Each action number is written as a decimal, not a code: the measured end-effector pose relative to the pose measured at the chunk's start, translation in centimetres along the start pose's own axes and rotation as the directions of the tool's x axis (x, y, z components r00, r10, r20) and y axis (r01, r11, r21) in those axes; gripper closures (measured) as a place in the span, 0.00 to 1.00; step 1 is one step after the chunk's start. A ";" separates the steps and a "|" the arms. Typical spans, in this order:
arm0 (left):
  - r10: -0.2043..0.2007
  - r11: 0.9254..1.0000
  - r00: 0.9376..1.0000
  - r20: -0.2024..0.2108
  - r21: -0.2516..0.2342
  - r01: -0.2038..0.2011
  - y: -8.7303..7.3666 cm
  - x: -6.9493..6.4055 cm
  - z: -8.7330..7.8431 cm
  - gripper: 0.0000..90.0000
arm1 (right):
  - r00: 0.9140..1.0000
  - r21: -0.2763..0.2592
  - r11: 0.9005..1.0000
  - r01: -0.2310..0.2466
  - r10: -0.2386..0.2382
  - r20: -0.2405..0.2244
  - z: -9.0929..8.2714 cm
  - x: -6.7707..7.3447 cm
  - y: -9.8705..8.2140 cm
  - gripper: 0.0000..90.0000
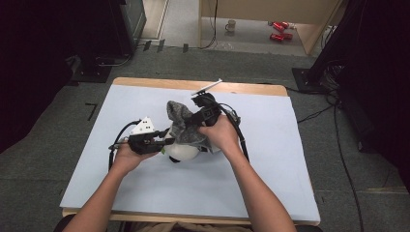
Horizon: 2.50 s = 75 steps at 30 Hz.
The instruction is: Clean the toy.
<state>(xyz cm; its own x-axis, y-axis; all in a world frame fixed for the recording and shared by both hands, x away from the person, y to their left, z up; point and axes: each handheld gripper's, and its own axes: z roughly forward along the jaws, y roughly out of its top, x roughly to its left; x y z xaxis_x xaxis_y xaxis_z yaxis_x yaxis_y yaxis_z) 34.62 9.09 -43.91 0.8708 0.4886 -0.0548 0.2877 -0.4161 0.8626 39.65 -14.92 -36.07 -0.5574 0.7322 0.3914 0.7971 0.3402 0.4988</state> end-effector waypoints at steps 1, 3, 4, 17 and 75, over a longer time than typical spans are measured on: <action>-0.002 1.000 1.000 0.001 -0.001 0.002 0.0 0.0 0.0 0.74 | 1.000 0.003 1.000 -0.005 0.005 0.016 -0.2 -0.4 -0.1 0.86; 0.001 1.000 1.000 0.002 -0.004 -0.001 0.0 0.0 0.0 0.74 | 1.000 0.003 1.000 -0.021 0.021 0.015 -0.6 -1.1 -0.3 0.86; 0.005 1.000 1.000 0.002 -0.005 -0.005 0.0 -0.1 0.1 0.74 | 1.000 0.002 1.000 -0.021 0.021 0.010 -0.7 -1.4 -0.3 0.86; -0.012 1.000 1.000 0.008 -0.001 0.012 -0.1 0.1 0.1 0.73 | 0.999 -0.034 0.998 -0.049 0.049 0.021 -3.5 -3.6 -0.8 0.86; 0.065 0.998 0.998 -0.002 -0.010 -0.065 0.2 0.3 -0.4 0.78 | 0.996 -0.106 0.992 -0.075 0.069 -0.054 -6.2 -2.6 0.6 0.86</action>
<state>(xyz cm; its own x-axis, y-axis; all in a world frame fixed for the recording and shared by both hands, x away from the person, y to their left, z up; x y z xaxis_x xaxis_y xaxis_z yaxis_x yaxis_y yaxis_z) 34.80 9.45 -43.52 0.8868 0.4622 0.0022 0.2268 -0.4394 0.8692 40.14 -20.26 -31.93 -0.5126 0.7213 0.4658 0.8074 0.2202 0.5474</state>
